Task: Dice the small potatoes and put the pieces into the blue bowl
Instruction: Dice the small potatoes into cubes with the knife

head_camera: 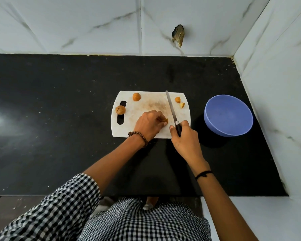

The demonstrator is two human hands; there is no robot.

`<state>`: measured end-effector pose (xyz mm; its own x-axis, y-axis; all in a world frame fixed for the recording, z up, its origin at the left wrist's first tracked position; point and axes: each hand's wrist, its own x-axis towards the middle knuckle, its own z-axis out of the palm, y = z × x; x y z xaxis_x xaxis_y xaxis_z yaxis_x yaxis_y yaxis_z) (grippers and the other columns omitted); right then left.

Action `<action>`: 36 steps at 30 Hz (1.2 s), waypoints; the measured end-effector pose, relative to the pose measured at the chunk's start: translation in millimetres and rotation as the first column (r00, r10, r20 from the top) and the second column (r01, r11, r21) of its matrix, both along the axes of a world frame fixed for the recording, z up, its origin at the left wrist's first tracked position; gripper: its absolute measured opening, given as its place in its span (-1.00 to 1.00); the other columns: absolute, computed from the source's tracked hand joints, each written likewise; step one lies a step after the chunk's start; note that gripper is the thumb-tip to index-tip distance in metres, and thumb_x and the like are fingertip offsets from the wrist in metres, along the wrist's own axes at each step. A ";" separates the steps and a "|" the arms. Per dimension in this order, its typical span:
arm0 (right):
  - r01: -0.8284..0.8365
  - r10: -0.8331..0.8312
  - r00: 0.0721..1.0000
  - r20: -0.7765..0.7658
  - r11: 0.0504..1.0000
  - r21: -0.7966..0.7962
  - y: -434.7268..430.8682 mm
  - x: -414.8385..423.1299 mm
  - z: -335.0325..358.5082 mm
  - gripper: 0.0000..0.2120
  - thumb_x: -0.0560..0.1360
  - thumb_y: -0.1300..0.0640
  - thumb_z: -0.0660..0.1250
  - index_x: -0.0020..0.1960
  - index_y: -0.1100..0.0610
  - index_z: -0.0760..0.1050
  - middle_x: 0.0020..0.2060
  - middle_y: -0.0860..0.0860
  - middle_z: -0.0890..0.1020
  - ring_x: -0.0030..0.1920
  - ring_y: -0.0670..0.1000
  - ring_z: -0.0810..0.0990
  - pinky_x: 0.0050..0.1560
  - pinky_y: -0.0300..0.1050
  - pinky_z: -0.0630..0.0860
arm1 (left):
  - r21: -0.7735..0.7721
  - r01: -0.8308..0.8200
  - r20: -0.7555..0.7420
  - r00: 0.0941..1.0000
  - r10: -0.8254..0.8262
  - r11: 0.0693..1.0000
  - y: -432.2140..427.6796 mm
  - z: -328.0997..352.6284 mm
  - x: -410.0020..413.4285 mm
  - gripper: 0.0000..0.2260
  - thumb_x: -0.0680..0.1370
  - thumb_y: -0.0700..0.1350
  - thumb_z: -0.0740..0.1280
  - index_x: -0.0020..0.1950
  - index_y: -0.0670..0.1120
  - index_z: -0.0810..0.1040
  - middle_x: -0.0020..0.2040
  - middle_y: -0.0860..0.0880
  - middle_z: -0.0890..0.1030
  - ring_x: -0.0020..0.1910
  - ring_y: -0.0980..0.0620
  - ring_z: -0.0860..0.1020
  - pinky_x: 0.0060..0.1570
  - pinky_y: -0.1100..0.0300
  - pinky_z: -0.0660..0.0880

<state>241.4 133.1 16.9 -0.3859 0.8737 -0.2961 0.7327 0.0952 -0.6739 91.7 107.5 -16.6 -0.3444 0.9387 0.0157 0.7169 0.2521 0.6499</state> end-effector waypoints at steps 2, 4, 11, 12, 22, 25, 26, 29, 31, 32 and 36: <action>0.008 -0.008 1.000 -0.013 1.000 -0.003 1.3 -0.1 -3.4 -0.72 0.66 -0.09 0.22 0.09 0.15 0.43 -0.14 0.05 0.58 -0.16 0.02 0.61 -0.24 -0.13 0.53 | -0.003 -0.014 -0.013 1.000 0.014 1.000 1.0 -0.1 1.2 -0.88 0.49 -0.10 0.43 0.00 -0.08 0.67 -0.07 0.01 0.63 -0.13 0.10 0.57 -0.06 0.17 0.57; 0.012 -0.012 1.000 -0.017 1.000 -0.010 -1.7 3.0 -7.7 -0.70 0.66 -0.11 0.19 0.09 0.14 0.45 -0.14 0.06 0.59 -0.21 -0.01 0.59 -0.32 -0.21 0.44 | -0.002 -0.038 -0.016 0.999 0.038 0.999 1.3 -0.5 2.1 -0.86 0.49 -0.09 0.43 0.02 -0.06 0.68 -0.06 0.00 0.62 -0.12 0.09 0.57 -0.06 0.20 0.55; -0.002 0.003 0.999 0.038 1.000 -0.025 -21.0 15.2 -19.8 -0.67 0.68 -0.16 0.09 0.08 0.11 0.40 -0.18 0.05 0.57 -0.21 -0.01 0.60 -0.26 -0.14 0.53 | -0.004 -0.083 0.008 0.996 0.083 0.997 5.3 -2.7 2.1 -0.88 0.46 -0.12 0.46 -0.03 -0.09 0.70 -0.11 -0.02 0.64 -0.14 0.05 0.58 -0.04 0.14 0.56; 0.003 -0.003 1.000 0.022 1.000 -0.019 -22.6 16.7 -20.1 -0.67 0.68 -0.15 0.09 0.07 0.11 0.40 -0.20 0.06 0.57 -0.23 0.00 0.60 -0.24 -0.09 0.57 | -0.003 -0.069 -0.004 0.998 0.069 0.998 6.2 -2.9 2.6 -0.89 0.47 -0.13 0.46 -0.03 -0.09 0.70 -0.11 -0.03 0.64 -0.13 0.04 0.58 -0.04 0.13 0.57; 0.011 -0.012 1.000 -0.017 1.000 -0.026 -26.4 20.5 -17.1 -0.69 0.69 -0.11 0.08 0.06 0.13 0.40 -0.26 0.07 0.55 -0.32 -0.03 0.54 -0.36 -0.17 0.45 | -0.016 -0.015 -0.051 0.999 0.014 1.000 17.3 0.1 6.8 -0.83 0.50 -0.19 0.41 0.08 -0.09 0.67 -0.03 -0.06 0.63 -0.07 -0.02 0.58 -0.05 0.18 0.54; 0.008 -0.008 1.000 -0.013 1.000 -0.025 -28.3 16.3 -16.7 -0.68 0.69 -0.10 0.07 0.06 0.15 0.40 -0.24 0.10 0.57 -0.31 0.01 0.57 -0.35 -0.12 0.50 | -0.010 -0.041 -0.042 0.998 0.040 0.999 17.1 0.3 7.7 -0.83 0.50 -0.16 0.42 0.07 -0.10 0.68 -0.03 -0.07 0.65 -0.05 -0.02 0.59 0.00 0.14 0.55; 0.007 -0.007 1.000 -0.001 1.000 -0.027 -28.8 14.8 -17.0 -0.67 0.69 -0.10 0.06 0.07 0.15 0.39 -0.23 0.10 0.57 -0.30 0.02 0.58 -0.34 -0.10 0.52 | -0.011 -0.047 -0.037 0.998 0.047 0.999 17.0 1.0 7.9 -0.83 0.49 -0.16 0.42 0.07 -0.10 0.68 -0.03 -0.06 0.65 -0.05 -0.02 0.59 0.01 0.15 0.55; -0.012 0.011 0.997 0.072 1.000 0.011 -30.5 10.3 -18.8 -0.66 0.70 -0.10 0.03 0.10 0.16 0.38 -0.23 0.07 0.57 -0.24 0.05 0.61 -0.22 0.01 0.60 | -0.011 -0.058 -0.036 0.998 0.057 0.998 17.2 2.6 8.9 -0.84 0.50 -0.16 0.42 0.06 -0.10 0.69 -0.04 -0.06 0.66 -0.05 -0.02 0.59 0.02 0.13 0.55; -0.034 0.028 0.991 0.132 0.999 0.039 -31.8 6.0 -18.1 -0.65 0.70 -0.10 0.00 0.11 0.16 0.37 -0.19 0.08 0.58 -0.20 0.09 0.62 -0.14 0.11 0.62 | -0.009 -0.069 -0.031 0.997 0.069 0.998 17.7 2.3 9.5 -0.84 0.50 -0.16 0.42 0.07 -0.10 0.68 -0.03 -0.07 0.66 -0.04 -0.02 0.59 0.03 0.15 0.54; -0.042 0.035 0.986 0.160 0.998 0.046 -32.1 3.7 -17.4 -0.65 0.70 -0.10 -0.01 0.12 0.16 0.36 -0.15 0.11 0.59 -0.17 0.11 0.62 -0.11 0.12 0.62 | -0.007 -0.075 -0.029 0.997 0.075 0.997 17.8 2.3 10.1 -0.83 0.50 -0.17 0.42 0.07 -0.11 0.68 -0.02 -0.07 0.66 -0.04 -0.02 0.59 0.03 0.18 0.54; -0.083 0.075 0.964 0.254 0.996 0.022 -32.2 -2.3 -13.3 -0.65 0.71 -0.07 -0.03 0.17 0.19 0.35 0.01 0.17 0.57 -0.03 0.16 0.59 -0.10 0.03 0.51 | -0.005 -0.083 -0.031 0.996 0.083 0.997 18.2 -0.2 10.8 -0.84 0.50 -0.18 0.42 0.06 -0.12 0.68 -0.02 -0.07 0.66 -0.03 -0.03 0.60 0.04 0.18 0.54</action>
